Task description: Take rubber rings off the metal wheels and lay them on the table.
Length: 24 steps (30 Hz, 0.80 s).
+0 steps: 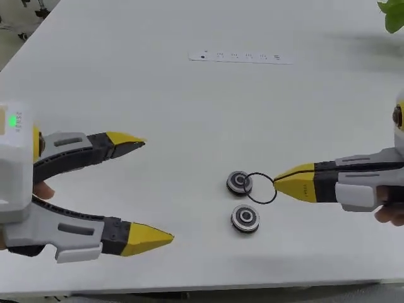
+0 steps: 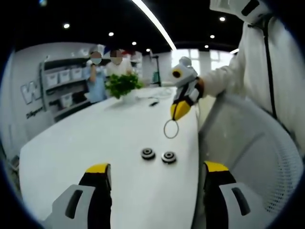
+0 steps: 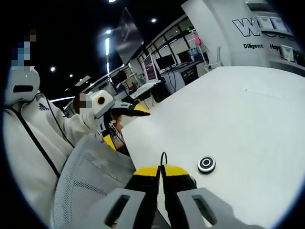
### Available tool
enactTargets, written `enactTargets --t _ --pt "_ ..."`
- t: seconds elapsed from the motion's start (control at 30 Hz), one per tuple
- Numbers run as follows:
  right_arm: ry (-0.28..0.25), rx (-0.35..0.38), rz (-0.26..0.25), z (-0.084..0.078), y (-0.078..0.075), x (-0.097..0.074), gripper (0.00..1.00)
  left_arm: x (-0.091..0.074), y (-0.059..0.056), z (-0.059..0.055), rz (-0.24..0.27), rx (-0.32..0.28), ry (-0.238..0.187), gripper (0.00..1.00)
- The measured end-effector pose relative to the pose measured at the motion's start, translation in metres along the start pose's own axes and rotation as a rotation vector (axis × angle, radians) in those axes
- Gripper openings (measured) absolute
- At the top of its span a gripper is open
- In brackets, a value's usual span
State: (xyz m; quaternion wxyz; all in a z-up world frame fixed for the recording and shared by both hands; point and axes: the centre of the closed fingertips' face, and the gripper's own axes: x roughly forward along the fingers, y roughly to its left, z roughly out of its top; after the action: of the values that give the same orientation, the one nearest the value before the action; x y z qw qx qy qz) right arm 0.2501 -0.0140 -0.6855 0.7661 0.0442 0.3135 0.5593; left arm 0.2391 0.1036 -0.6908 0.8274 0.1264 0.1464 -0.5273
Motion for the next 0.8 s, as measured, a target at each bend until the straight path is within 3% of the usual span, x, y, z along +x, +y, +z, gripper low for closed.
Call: enactTargets --t 0.3,0.8 --pt "0.03 -0.002 0.037 0.003 0.015 0.017 0.0 -0.012 -0.002 -0.009 0.022 -0.018 -0.006 0.8" --pt "0.081 -0.01 0.118 0.001 0.034 0.06 0.0 -0.032 -0.007 -0.024 0.054 -0.06 -0.008 0.82"
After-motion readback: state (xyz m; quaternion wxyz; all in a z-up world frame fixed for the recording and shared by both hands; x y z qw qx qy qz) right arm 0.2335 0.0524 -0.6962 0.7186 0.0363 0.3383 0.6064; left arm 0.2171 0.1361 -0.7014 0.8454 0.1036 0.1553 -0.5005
